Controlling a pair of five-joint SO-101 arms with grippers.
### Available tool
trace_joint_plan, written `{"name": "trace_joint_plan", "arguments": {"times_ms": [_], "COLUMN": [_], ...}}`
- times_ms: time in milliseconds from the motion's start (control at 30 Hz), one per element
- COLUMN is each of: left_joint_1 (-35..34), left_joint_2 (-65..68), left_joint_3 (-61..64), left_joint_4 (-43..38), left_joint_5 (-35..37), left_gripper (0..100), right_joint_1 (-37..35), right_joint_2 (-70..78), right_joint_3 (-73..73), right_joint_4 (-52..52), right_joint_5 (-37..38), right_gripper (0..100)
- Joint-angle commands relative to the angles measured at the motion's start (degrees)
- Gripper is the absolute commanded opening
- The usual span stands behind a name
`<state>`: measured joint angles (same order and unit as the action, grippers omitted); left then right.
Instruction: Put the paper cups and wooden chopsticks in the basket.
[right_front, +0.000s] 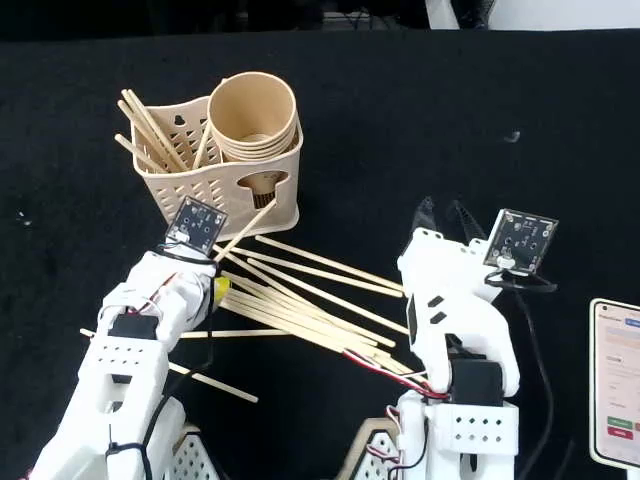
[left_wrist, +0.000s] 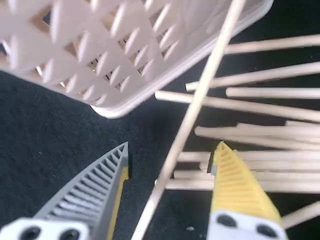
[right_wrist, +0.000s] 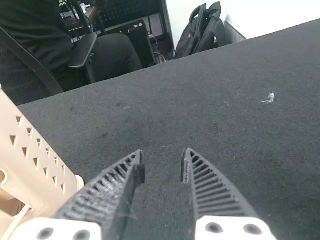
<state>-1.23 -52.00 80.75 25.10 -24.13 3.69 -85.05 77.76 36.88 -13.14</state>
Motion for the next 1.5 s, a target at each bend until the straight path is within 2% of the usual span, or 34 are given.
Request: {"name": "trace_joint_plan", "arguments": {"times_ms": [0, 100, 267, 700, 767, 833, 900, 967, 1100, 1200, 1400, 1467], "left_joint_1": [0.7, 0.6, 0.6, 0.5, 0.0, 0.1, 0.5, 0.5, 0.6, 0.6, 0.0, 0.2], "left_joint_2": [0.1, 0.1, 0.1, 0.1, 0.0, 0.5, 3.2, 7.9, 20.5, 28.1, 35.5, 37.1], "left_joint_3": [-1.2, -0.8, -0.3, -0.5, -3.5, -9.3, -16.0, -21.2, -27.7, -31.4, -34.1, -33.9], "left_joint_4": [-2.5, -2.5, -2.8, -1.8, 3.9, 14.3, 22.9, 27.0, 27.3, 24.1, 18.5, 17.6], "left_joint_5": [1.1, 1.1, 1.1, 0.8, 0.0, -2.7, -4.0, -4.6, -7.3, -7.2, -7.5, -9.6], "left_gripper": [26, 25, 10, 15, 22, 27, 28, 27, 27, 27, 27, 27], "right_joint_1": [0.7, 0.7, 0.7, 0.7, 0.7, 0.7, 0.7, 0.7, 0.7, 0.7, 0.7, 0.7], "right_joint_2": [-0.8, -0.8, -0.8, -0.8, -0.8, -0.8, -1.1, -1.1, -1.1, -1.1, -1.1, -1.1], "right_joint_3": [-0.1, -0.1, -0.1, -0.1, -0.1, -0.1, -0.1, -0.1, -0.1, -0.1, -0.1, -0.1], "right_joint_4": [-1.0, -1.0, -1.0, -1.0, -1.0, -0.8, -0.5, -0.5, -0.3, -0.2, -0.2, -0.2], "right_joint_5": [-0.4, -0.4, -0.4, -0.4, -0.4, -0.4, -0.4, -0.4, -0.4, -0.4, -0.4, -0.4], "right_gripper": [12.8, 12.8, 12.8, 12.8, 12.8, 12.9, 12.9, 12.9, 12.9, 12.9, 12.9, 12.9]}}
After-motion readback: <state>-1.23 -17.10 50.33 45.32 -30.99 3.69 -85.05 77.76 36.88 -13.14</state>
